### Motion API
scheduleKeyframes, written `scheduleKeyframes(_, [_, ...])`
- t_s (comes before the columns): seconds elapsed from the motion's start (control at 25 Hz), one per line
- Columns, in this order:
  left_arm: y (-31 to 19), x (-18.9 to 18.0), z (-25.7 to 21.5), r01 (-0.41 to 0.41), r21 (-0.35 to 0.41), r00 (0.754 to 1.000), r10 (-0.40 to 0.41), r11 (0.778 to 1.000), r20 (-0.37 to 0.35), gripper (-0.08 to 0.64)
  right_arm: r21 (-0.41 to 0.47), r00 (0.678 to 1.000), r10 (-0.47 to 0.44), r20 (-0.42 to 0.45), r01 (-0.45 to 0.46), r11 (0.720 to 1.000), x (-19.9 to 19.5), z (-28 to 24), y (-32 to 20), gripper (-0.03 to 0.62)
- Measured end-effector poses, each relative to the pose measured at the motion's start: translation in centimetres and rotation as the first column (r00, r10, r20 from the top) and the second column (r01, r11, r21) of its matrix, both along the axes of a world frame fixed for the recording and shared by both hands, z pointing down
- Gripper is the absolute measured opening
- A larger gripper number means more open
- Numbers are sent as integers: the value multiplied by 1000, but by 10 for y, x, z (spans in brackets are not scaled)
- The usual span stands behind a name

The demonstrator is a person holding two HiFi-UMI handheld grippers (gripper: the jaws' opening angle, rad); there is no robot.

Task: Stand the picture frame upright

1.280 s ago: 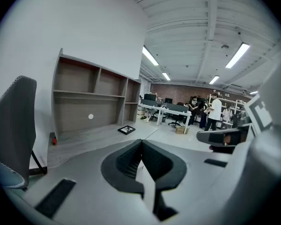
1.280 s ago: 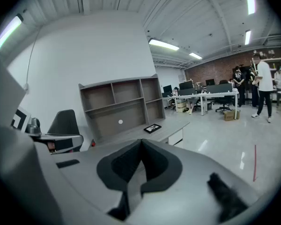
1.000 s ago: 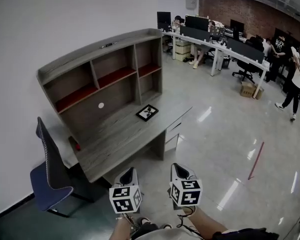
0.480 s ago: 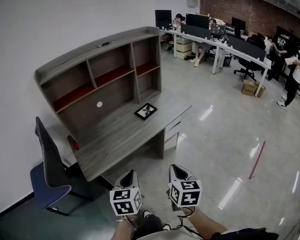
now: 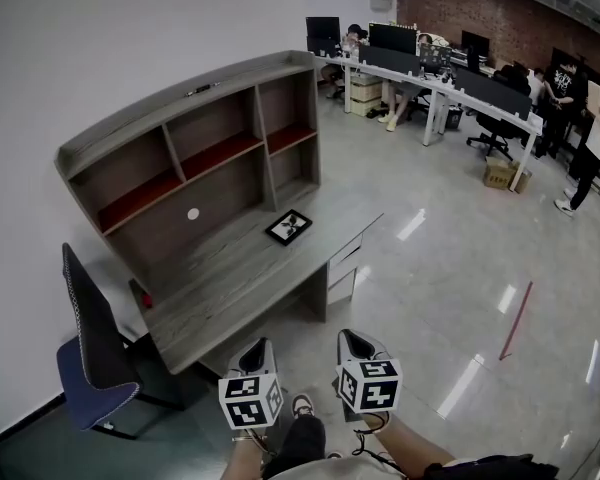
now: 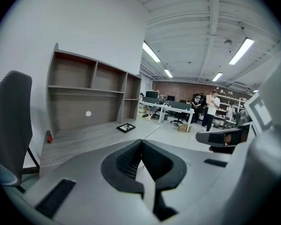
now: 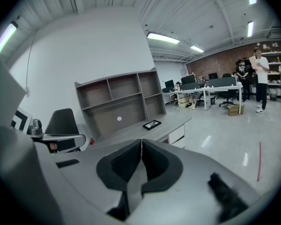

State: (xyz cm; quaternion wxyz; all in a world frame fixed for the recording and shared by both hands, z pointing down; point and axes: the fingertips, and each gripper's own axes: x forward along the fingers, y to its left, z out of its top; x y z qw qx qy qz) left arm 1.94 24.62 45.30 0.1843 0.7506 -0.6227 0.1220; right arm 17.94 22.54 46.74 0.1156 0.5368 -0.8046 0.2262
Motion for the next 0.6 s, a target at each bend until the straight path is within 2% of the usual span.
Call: scheduleKeyframes(0.6, [-116,-14,1,-45,5,999,45,999,-2,12,-4,999,38,-21,-38,999,-13,1,-108,32])
